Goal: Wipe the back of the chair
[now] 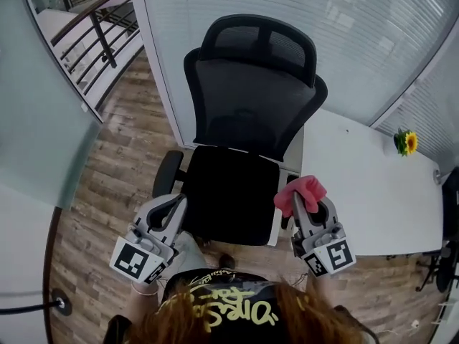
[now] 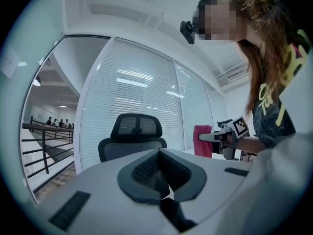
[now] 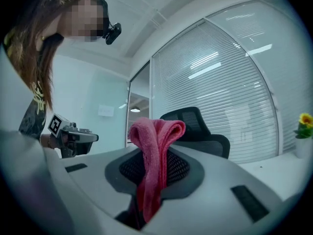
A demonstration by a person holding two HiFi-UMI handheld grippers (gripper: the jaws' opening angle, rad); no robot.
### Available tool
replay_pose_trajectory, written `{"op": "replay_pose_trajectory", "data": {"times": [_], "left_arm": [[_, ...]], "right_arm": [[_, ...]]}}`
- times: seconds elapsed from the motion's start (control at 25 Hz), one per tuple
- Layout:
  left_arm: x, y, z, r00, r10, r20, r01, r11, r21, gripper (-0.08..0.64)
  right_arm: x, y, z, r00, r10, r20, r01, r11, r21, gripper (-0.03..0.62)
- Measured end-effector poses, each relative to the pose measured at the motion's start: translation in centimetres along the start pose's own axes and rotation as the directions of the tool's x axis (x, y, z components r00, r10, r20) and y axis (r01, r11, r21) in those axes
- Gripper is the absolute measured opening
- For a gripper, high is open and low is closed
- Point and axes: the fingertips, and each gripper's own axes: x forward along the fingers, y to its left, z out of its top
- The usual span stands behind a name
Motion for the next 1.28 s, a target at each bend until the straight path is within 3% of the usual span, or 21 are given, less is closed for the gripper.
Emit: {"op": "replay_pose_trajectory", "data": {"times": [0.16, 0.36, 0.56, 0.64, 1.12, 1.28], "left_arm": [[2.0, 2.1, -0.1, 0.998, -0.067, 0.007, 0.067, 0.998, 0.013, -0.006], [5.2, 5.8, -0.9, 0.99, -0.141, 0.009, 0.141, 0.99, -0.025, -0.006], [8.6, 8.8, 0.2, 0.965, -0.263, -0.016, 0.263, 0.964, 0.044, -0.006], [9.6, 10.2, 0.3, 0.961, -0.277, -0.008, 0.277, 0.959, 0.064, -0.006], [12.5, 16.2, -0.5, 0.913, -0.408, 0.001, 0.408, 0.913, 0.011, -0.006], [13.0, 16.3, -1.0, 0.878, -0.479, -0.012, 0.479, 0.878, 0.003, -0.006]], "right_arm": [[2.2, -0.6, -0.7, 0.995, -0.096, -0.031, 0.093, 0.993, -0.079, 0.066], [5.4, -1.3, -0.3, 0.989, -0.145, -0.029, 0.141, 0.983, -0.117, 0.066], [8.3, -2.9, 1.0, 0.965, -0.262, -0.012, 0.26, 0.962, -0.088, 0.066], [9.3, -3.4, 1.5, 0.955, -0.296, -0.011, 0.293, 0.951, -0.101, 0.066], [12.1, -4.2, 2.1, 0.863, -0.503, -0.038, 0.481, 0.844, -0.238, 0.066], [12.0, -4.2, 2.5, 0.826, -0.563, -0.021, 0.542, 0.805, -0.243, 0.066]]}}
